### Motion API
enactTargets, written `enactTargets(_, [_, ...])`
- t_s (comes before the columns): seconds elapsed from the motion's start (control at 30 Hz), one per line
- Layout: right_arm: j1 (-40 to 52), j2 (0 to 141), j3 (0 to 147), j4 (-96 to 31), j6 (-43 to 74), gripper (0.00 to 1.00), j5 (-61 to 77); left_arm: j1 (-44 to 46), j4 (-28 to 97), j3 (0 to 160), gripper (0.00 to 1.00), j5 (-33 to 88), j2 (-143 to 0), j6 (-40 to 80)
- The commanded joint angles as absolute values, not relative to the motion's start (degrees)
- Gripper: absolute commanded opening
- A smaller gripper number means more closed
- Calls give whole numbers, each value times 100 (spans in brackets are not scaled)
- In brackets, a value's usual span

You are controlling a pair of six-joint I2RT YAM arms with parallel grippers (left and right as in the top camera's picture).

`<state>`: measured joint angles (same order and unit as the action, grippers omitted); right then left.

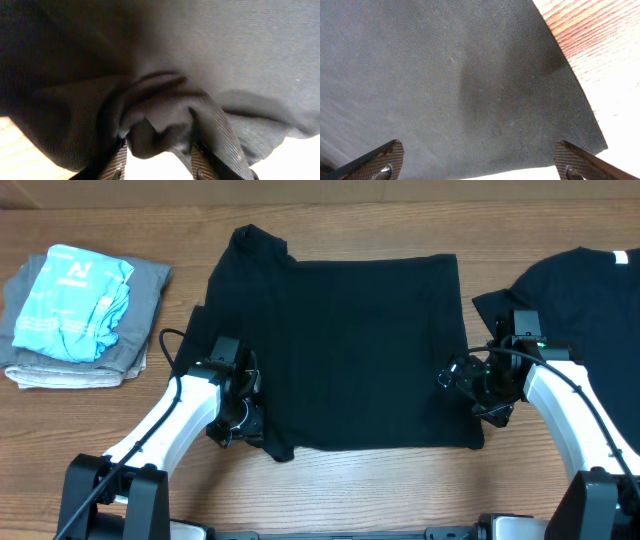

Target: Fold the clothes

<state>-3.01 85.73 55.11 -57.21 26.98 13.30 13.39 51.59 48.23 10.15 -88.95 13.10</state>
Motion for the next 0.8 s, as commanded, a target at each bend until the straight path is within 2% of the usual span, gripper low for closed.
enactTargets(0.0, [-318, 8558, 5516, -5706, 2724, 100, 1361, 1315, 5076, 4772, 47, 683, -8989, 1332])
enactTargets(0.07, [-318, 8558, 5516, -5706, 2724, 100, 1361, 1315, 5017, 4772, 45, 690, -9035, 1334])
enactTargets(0.3, [-318, 8558, 5516, -5706, 2724, 100, 1361, 1315, 4932, 4772, 29, 801, -9225, 1328])
enactTargets(0.5, [-318, 8558, 5516, -5706, 2724, 100, 1361, 1315, 4991, 4821, 19, 1411, -9214, 1238])
enactTargets(0.77, [-318, 8558, 5516, -5706, 2724, 100, 1358, 1315, 5642, 5345, 18, 1811, -9214, 1157])
